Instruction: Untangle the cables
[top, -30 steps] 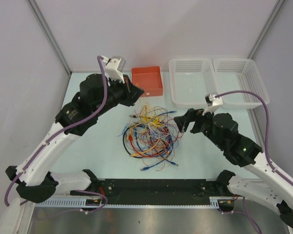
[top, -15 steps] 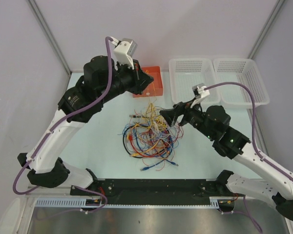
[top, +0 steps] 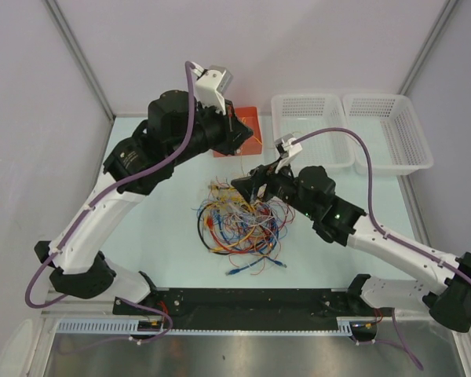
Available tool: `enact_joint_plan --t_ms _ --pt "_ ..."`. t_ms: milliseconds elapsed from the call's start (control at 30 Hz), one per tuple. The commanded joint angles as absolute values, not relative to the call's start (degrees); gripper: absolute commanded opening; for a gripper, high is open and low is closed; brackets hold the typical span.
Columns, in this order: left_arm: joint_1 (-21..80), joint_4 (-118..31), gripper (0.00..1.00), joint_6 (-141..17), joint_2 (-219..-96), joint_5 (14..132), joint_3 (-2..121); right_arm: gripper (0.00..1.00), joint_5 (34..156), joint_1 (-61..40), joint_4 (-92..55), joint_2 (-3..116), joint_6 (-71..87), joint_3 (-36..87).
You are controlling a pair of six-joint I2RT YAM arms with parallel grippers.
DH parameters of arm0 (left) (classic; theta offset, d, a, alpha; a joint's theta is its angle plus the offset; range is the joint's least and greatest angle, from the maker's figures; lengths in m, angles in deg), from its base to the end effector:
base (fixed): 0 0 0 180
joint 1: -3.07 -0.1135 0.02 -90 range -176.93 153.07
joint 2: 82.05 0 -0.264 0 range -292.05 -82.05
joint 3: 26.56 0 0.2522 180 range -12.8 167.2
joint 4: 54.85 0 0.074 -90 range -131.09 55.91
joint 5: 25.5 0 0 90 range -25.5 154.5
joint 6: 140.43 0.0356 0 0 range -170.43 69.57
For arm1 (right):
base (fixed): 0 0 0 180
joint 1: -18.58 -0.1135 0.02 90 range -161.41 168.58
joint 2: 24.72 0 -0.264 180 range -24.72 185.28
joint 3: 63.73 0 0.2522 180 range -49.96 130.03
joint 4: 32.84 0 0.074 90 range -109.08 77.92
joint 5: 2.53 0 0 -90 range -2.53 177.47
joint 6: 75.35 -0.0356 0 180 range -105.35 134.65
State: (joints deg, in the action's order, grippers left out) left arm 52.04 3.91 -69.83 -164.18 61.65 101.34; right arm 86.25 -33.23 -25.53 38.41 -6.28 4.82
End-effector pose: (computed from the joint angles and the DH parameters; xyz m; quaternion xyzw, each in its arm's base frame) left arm 0.1763 -0.1999 0.5311 0.1847 0.7604 -0.3336 0.5258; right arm 0.1621 0.2049 0.3692 -0.1842 0.6947 0.4062 0.5644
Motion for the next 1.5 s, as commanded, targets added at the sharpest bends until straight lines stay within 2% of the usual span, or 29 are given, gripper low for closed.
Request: enact_joint_plan --t_ms 0,33,133,167,233,267,300,400,467,500,567,600,867,1033,1233,1467 --pt "52.8 2.3 0.0 -69.3 -163.4 60.8 102.2 0.75 83.8 -33.4 -32.9 41.7 -5.8 6.7" --pt "52.8 2.2 0.0 -69.5 -163.3 60.8 102.0 0.74 82.8 -33.5 -34.3 42.4 -5.9 6.6" --pt "52.9 1.3 0.0 -70.0 -162.8 61.0 100.7 0.63 81.0 -33.4 -37.4 44.4 -6.4 6.6" --pt "52.9 0.7 0.0 -70.2 -162.6 60.9 100.2 0.46 80.6 -33.4 -38.2 44.8 -6.5 6.7" --pt "52.9 0.7 0.0 -70.4 -161.9 60.1 99.2 0.27 80.3 -33.4 -39.5 45.0 -6.4 6.6" --pt "52.9 0.9 0.0 -70.4 -161.8 58.4 98.9 0.08 80.1 -33.5 -39.3 44.4 -6.4 6.6" --pt "52.9 1.4 0.0 -70.4 -161.0 56.7 98.3 0.01 79.6 -33.4 -38.9 42.7 -6.0 6.7" --pt "52.9 0.7 0.02 -70.7 -158.3 49.7 94.6 0.0 76.4 -33.4 -32.5 37.6 -4.1 7.7" --pt "52.9 -1.0 0.12 -71.7 -156.4 46.1 91.5 0.0 73.9 -33.0 -25.9 36.5 -2.6 11.6" --pt "52.7 -2.9 0.39 -72.7 -154.5 43.4 88.0 0.0 73.3 -32.7 -19.1 36.2 -0.8 16.8" --pt "52.5 -4.5 0.7 -73.5 -152.8 41.7 84.5 0.0 71.5 -31.8 -12.1 35.8 0.5 21.5" --pt "52.3 -5.2 0.98 -74.7 -151.2 40.2 81.5 0.0 70.7 -31.4 -7.3 35.7 1.4 26.1" --pt "51.8 -11.8 1.0 -77.0 -143.7 37.4 67.5 0.0 64.0 -27.4 6.2 39.4 4.2 46.0" --pt "51.8 -13.7 1.0 -79.0 -140.2 39.7 60.1 0.0 67.2 -19.1 12.5 46.2 1.4 56.7" --pt "51.8 -12.9 0.99 -83.9 -137.7 41.6 49.4 0.0 69.0 -8.9 12.0 50.6 -6.8 54.3" --pt "51.8 -12.6 1.0 -88.0 -136.0 44.0 41.8 0.0 68.9 2.6 3.7 54.4 -15.9 49.3"
